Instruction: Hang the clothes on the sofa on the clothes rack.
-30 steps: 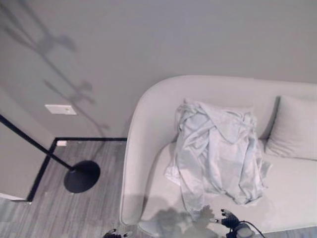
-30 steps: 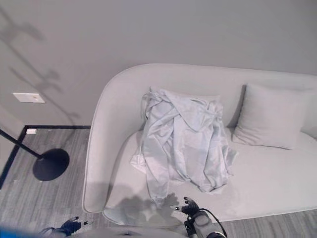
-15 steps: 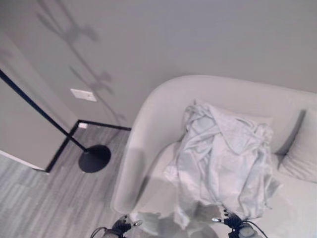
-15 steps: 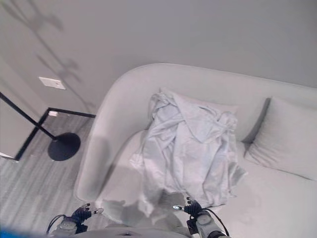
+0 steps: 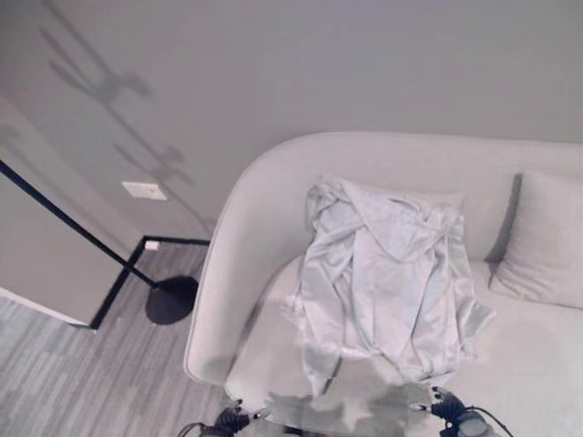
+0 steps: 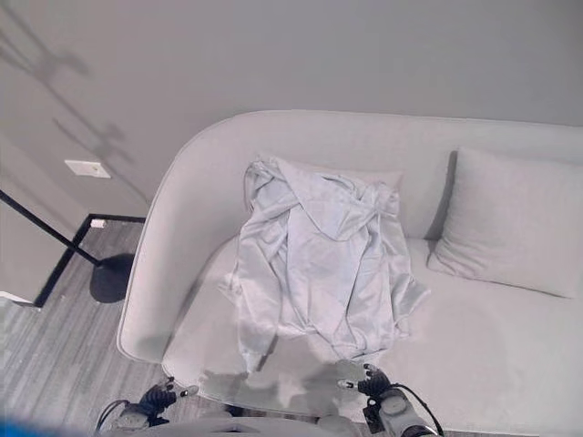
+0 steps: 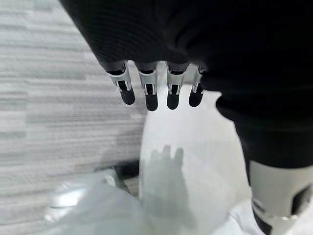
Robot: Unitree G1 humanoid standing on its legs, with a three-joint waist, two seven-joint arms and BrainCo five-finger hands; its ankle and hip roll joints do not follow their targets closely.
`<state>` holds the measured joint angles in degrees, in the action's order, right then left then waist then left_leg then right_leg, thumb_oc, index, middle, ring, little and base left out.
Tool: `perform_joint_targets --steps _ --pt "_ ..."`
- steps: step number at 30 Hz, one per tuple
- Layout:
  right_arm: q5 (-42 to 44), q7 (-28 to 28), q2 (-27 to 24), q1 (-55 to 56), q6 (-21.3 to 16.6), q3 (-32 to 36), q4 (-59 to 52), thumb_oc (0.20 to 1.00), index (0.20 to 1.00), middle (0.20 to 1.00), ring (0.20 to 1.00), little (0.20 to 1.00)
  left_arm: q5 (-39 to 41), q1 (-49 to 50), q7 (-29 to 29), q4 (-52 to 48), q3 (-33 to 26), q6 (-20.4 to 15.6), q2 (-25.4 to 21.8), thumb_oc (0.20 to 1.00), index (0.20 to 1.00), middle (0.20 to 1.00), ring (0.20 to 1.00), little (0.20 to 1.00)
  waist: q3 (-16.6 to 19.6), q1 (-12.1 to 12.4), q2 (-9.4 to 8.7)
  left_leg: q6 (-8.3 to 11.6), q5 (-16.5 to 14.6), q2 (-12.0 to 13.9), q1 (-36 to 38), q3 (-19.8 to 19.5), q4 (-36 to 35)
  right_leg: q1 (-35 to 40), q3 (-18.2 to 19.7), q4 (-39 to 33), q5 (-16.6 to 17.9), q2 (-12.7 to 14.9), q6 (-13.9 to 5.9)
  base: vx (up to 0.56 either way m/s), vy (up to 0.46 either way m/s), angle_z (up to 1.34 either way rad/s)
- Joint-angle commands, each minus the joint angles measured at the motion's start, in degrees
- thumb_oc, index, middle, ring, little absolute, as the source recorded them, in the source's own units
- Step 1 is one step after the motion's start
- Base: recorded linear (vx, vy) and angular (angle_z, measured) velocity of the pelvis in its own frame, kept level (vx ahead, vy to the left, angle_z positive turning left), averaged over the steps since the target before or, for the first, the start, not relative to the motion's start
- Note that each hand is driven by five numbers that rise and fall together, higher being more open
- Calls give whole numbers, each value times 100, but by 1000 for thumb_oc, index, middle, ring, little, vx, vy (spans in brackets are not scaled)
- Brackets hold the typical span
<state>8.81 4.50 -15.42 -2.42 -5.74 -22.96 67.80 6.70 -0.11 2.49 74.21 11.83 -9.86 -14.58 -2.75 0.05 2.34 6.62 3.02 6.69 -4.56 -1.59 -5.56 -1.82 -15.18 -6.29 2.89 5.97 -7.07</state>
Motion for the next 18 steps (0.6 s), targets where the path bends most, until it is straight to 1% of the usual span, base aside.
perform_joint_targets --steps 1,7,10,11,12,13,14,16,17,18 --pt "-67 15 113 -210 -139 58 -127 1000 1000 1000 1000 1000 221 -340 65 345 44 -115 -162 1000 1000 1000 1000 1000 22 21 -130 -94 0 -294 -112 247 56 -554 250 129 -102 406 -461 35 6 -3" --pt "-15 58 107 -97 -203 109 -331 1000 1000 1000 1000 1000 153 -320 100 231 58 -155 -258 1000 1000 1000 1000 1000 59 -58 -187 -97 -86 -268 -9 337 56 -511 382 129 -60 417 -479 69 7 1" --pt "6 123 -99 -35 -285 242 -1108 1000 1000 1000 1000 1000 131 -330 203 -209 31 -245 -450 1000 1000 1000 1000 1000 57 -79 -201 -107 -110 -254 5 350 56 -512 413 129 -48 421 -504 53 6 -7" --pt "-49 146 -434 87 -376 464 -2077 1000 1000 1000 1000 1000 197 -175 262 -1154 -139 -355 -841 1000 1000 1000 1000 1000 37 -90 -210 -115 -132 -240 -1 342 56 -526 425 129 -46 423 -539 84 5 -18" --pt "-37 141 -763 236 -502 773 -2950 1000 1000 1000 1000 1000 275 152 229 -2470 -406 -456 -1300 1000 1000 1000 1000 1000 16 -97 -205 -122 -164 -230 13 330 56 -512 441 129 -57 426 -571 61 1 -15" --pt "-38 140 -762 242 -497 772 -2959 1000 1000 1000 1000 1000 275 163 227 -2485 -410 -446 -1305 1000 1000 1000 1000 1000 43 -98 -212 -125 -147 -238 -21 332 56 -547 445 129 -42 433 -571 59 7 -7" --pt "-61 155 -990 242 -592 965 -3562 1000 1000 1000 1000 1000 303 306 216 -3356 -662 -513 -1654 1000 1000 1000 1000 1000 50 -98 -212 -141 -165 -231 -29 310 56 -565 477 129 -43 446 -593 37 4 -6" --pt "-170 133 -1215 131 -620 1034 -4151 1000 1000 1000 1000 1000 229 309 242 -4282 -883 -520 -1919 1000 1000 1000 1000 1000 69 -90 -227 -153 -192 -219 -32 301 56 -579 505 129 -54 463 -611 50 0 -5" --pt "-207 160 -1339 -62 -642 1074 -4557 1000 1000 1000 1000 1000 103 63 354 -4930 -1004 -548 -2083 1000 1000 1000 1000 1000 89 -79 -233 -159 -195 -216 -66 286 56 -619 532 129 -45 483 -624 40 -1 -1" --pt "-216 167 -1395 -327 -632 1025 -4813 1000 1000 1000 1000 1000 -202 -300 458 -5331 -940 -497 -2246 1000 1000 1000 1000 1000 116 -82 -245 -167 -208 -215 -100 271 56 -666 573 129 -41 493 -632 0 0 0"
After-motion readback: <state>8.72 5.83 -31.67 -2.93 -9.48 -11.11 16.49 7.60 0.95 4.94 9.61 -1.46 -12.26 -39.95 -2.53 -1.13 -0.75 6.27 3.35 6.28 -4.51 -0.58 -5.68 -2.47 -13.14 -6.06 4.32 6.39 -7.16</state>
